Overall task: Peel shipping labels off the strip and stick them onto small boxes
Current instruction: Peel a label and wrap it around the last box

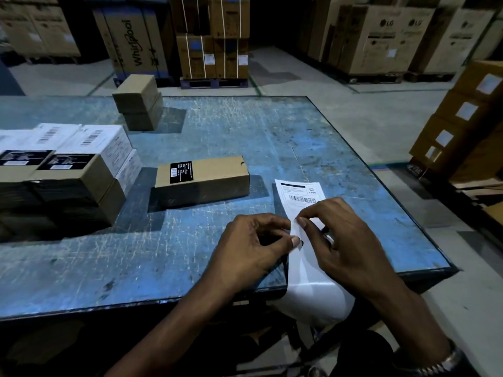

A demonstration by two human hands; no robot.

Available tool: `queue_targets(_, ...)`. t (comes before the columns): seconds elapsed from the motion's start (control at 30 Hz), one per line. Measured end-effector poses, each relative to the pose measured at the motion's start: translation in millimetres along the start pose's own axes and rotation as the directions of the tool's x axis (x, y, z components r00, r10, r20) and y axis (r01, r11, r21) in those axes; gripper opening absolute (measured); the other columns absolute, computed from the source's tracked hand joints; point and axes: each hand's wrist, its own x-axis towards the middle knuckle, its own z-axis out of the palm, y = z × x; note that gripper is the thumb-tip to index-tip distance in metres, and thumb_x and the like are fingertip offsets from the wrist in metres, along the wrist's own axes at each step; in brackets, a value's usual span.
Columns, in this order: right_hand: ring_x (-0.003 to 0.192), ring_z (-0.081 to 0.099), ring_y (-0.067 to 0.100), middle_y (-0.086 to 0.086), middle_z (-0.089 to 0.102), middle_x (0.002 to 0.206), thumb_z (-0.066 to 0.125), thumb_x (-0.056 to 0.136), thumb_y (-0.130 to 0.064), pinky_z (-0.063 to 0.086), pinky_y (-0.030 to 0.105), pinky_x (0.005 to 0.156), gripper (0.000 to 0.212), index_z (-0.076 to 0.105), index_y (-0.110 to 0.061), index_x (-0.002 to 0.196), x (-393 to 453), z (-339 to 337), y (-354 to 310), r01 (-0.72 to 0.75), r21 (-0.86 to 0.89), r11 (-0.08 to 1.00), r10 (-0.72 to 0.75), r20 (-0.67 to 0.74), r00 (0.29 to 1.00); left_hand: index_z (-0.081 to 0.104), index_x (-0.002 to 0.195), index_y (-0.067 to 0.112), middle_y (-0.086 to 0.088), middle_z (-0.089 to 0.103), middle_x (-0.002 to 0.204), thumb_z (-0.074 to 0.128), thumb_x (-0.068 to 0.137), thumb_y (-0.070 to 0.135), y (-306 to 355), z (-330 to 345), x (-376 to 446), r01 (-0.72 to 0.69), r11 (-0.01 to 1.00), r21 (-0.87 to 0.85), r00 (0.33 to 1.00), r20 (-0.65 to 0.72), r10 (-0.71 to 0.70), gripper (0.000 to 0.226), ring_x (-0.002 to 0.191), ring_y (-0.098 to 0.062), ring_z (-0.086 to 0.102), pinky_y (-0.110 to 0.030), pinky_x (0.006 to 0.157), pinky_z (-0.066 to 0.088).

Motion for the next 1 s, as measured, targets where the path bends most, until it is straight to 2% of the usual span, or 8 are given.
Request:
queue_targets(0.13,0.094,0.061,0.010,-0.017,0.063,0.107,0.049,0.107,-0.041,0.055,0.046,0.076,0.009,0.054,-0.035,0.107,6.8,1.3,0.9,-0.249,0.055,0.967,0.243,0.092,0.966,0.082,0.106,0.028,0.010,0.082,0.086,0.083,0.077,0.038,3.7,-0.5,-2.8,-0.003,0.999,0.050,1.000,-0.006,0.003,0.031,0.087,-0.009,0.080,-0.048,0.092,0.063)
queue_targets(0.3,0.084,0.068,0.014,-0.007,0.074,0.098,0.052,0.109,-0.043,0.057,0.052,0.080,0.013,0.057,-0.032,0.103,19.1,-4.5,0.8,-0.443,0.151,0.884,0.425,0.137,0.895,0.066,0.134,0.039,0.021,0.076,0.093,0.088,0.077,0.037,7.6,2.3,-7.3,-0.091,0.957,0.274,0.991,-0.070,0.115,0.061,0.083,0.001,0.073,-0.040,0.085,0.062)
queue_targets(0.37,0.088,0.070,0.016,-0.006,0.075,0.097,0.054,0.109,-0.042,0.058,0.053,0.083,0.013,0.059,-0.032,0.103,20.8,-4.3,-1.3,-0.449,0.165,0.878,0.430,0.142,0.892,0.061,0.137,0.042,0.021,0.062,0.114,0.085,0.082,0.039,4.6,3.5,-9.7,-0.229,0.865,0.446,0.960,-0.043,0.277,0.060,0.098,0.000,0.066,-0.038,0.085,0.060)
queue_targets(0.47,0.091,0.070,0.017,-0.004,0.075,0.094,0.056,0.109,-0.038,0.058,0.052,0.085,0.014,0.062,-0.028,0.103,25.2,-4.4,-1.9,-0.458,0.185,0.870,0.436,0.147,0.888,0.070,0.132,0.038,0.012,0.049,0.142,0.072,0.093,0.035,0.6,6.5,-11.6,-0.397,0.703,0.591,0.899,0.094,0.428,0.039,0.131,-0.011,0.048,-0.037,0.102,0.053)
queue_targets(0.53,0.089,0.069,0.017,-0.005,0.074,0.092,0.057,0.109,-0.035,0.057,0.047,0.082,0.015,0.064,-0.024,0.103,31.8,-6.1,5.1,-0.495,0.169,0.852,0.474,0.149,0.868,0.076,0.128,0.035,0.004,0.050,0.154,0.065,0.096,0.029,-2.7,9.6,-11.3,-0.450,0.640,0.622,0.878,0.176,0.446,0.034,0.143,-0.017,0.042,-0.040,0.111,0.047)
queue_targets(0.63,0.080,0.065,0.020,0.002,0.073,0.090,0.057,0.110,-0.035,0.048,0.036,0.067,0.019,0.065,-0.020,0.103,46.4,-9.1,23.5,-0.570,0.130,0.812,0.555,0.135,0.821,0.079,0.125,0.028,-0.001,0.060,0.151,0.064,0.093,0.020,-10.0,14.1,-9.1,-0.526,0.535,0.661,0.834,0.277,0.477,0.036,0.151,-0.023,0.043,-0.043,0.120,0.043)
queue_targets(0.83,0.069,0.058,0.020,0.007,0.065,0.089,0.055,0.110,-0.040,0.035,0.029,0.054,0.020,0.063,-0.023,0.104,77.8,-9.9,58.9,-0.665,0.135,0.735,0.644,0.169,0.746,0.080,0.123,0.021,-0.005,0.056,0.157,0.053,0.093,0.023,-6.7,13.7,-8.8,-0.560,0.519,0.646,0.813,0.307,0.495,0.040,0.162,-0.022,0.024,-0.039,0.128,0.032)
queue_targets(1.0,0.078,0.060,0.024,0.011,0.068,0.099,0.054,0.111,-0.042,0.038,0.031,0.057,0.023,0.062,-0.021,0.107,94.4,-5.7,78.7,-0.666,0.073,0.742,0.639,0.224,0.736,0.074,0.101,0.012,-0.012,0.056,0.156,0.056,0.087,0.016,10.8,6.1,7.0,-0.596,0.549,0.586,0.802,0.458,0.383,0.022,0.159,-0.022,0.031,-0.029,0.128,0.028)
